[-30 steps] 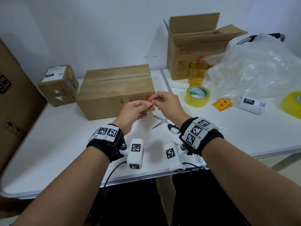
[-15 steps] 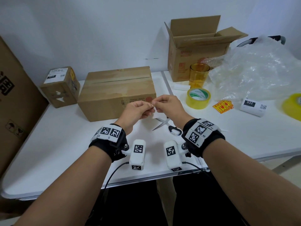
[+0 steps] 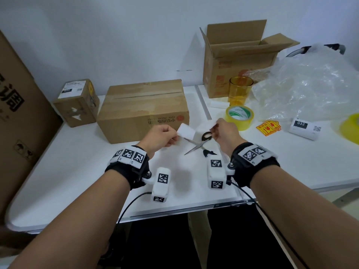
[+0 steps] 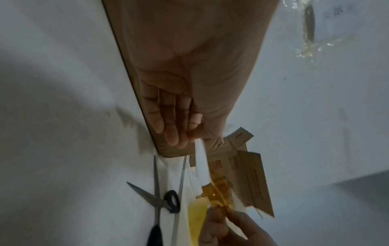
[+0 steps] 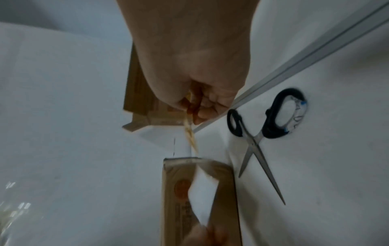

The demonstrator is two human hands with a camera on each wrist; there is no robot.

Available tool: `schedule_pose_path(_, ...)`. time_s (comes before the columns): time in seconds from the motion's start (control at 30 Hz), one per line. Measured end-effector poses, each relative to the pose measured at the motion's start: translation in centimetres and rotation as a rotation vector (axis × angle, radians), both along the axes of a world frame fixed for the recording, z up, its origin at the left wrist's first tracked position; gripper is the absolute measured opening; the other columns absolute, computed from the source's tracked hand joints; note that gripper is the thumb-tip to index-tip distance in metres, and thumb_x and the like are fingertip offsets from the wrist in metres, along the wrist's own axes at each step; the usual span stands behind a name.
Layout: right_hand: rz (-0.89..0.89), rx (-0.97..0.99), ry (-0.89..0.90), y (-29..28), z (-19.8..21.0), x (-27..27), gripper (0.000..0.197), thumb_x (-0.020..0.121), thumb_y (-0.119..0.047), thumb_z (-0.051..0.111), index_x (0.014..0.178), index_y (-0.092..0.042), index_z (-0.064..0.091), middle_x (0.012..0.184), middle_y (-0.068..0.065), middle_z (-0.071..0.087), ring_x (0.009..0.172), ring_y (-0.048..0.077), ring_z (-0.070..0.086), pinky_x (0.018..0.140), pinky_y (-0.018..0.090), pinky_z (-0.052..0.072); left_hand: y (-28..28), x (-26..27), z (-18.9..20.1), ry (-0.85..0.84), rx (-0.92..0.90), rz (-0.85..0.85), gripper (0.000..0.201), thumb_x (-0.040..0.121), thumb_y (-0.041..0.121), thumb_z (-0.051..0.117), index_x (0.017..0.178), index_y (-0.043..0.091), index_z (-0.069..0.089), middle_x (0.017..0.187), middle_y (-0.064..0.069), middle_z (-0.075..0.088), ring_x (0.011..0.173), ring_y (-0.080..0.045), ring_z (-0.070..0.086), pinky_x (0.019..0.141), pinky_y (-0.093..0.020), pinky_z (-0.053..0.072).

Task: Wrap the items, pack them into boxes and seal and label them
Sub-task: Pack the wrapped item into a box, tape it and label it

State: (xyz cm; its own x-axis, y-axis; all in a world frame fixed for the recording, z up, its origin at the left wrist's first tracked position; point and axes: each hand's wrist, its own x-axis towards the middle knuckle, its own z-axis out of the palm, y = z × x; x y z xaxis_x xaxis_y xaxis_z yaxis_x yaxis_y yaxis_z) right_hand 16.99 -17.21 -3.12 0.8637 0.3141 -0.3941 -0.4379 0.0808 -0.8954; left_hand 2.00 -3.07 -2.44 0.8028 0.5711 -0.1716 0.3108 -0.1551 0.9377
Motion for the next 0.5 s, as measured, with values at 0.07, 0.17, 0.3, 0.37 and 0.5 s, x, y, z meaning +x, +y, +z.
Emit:
schedule_pose_path(0.07,-0.129,0.033,0.057,-1.2,-0.4,1.0,0.027,0.096,-0.009,0.038,0.071,-0.01,0.047,0.064,0.003,0.051,0.052,0.01,0.047,0.038,0.015,0.034,0.1,0.2,-0.2,0.071,0.115,-0.016,0.015,0.094,0.011,0.058,0.079,0.012,0.062,0.082,-0.002,0.07,0.069,-0.013,0.063,0.069,-0.024,0.051)
schedule_pose_path(0.17,-0.237,0.014,0.09,-3.0,-0.9,2.3,0.027,0.097,-0.011,0.04,0.072,-0.01,0.05,0.065,0.003,0.054,0.052,0.01,0.047,0.042,0.016,0.035,-0.4,1.5,0.1,0.197,0.486,-0.142,0.012,0.093,0.02,0.059,0.086,0.013,0.066,0.085,-0.001,0.072,0.076,-0.015,0.069,0.066,-0.029,0.056)
schedule_pose_path(0.3,-0.287,0.024,0.069,-4.6,-1.1,3.8,0.026,0.095,-0.011,0.043,0.072,-0.011,0.056,0.063,0.001,0.055,0.053,0.011,0.047,0.047,0.019,0.035,-3.0,5.5,1.8,0.199,0.752,-0.331,0.015,0.093,0.024,0.055,0.091,0.014,0.066,0.089,0.0,0.069,0.082,-0.019,0.067,0.076,-0.036,0.057)
schedule_pose_path(0.37,-0.326,0.033,0.041,-5.5,-0.8,4.5,0.024,0.095,-0.012,0.045,0.074,-0.012,0.057,0.064,0.001,0.056,0.052,0.009,0.049,0.045,0.019,0.035,-4.5,7.9,2.4,0.181,0.829,-0.375,0.02,0.094,0.026,0.05,0.09,0.013,0.064,0.09,-0.002,0.068,0.082,-0.022,0.065,0.076,-0.039,0.056)
schedule_pose_path(0.5,-0.341,0.03,-0.034,-7.1,-0.3,5.9,0.024,0.094,-0.011,0.046,0.073,-0.013,0.057,0.074,0.002,0.061,0.055,0.008,0.054,0.048,0.019,0.036,-6.9,12.0,2.4,0.2,0.973,-0.469,0.023,0.096,0.025,0.043,0.085,0.014,0.061,0.088,-0.004,0.065,0.085,-0.026,0.06,0.074,-0.037,0.052)
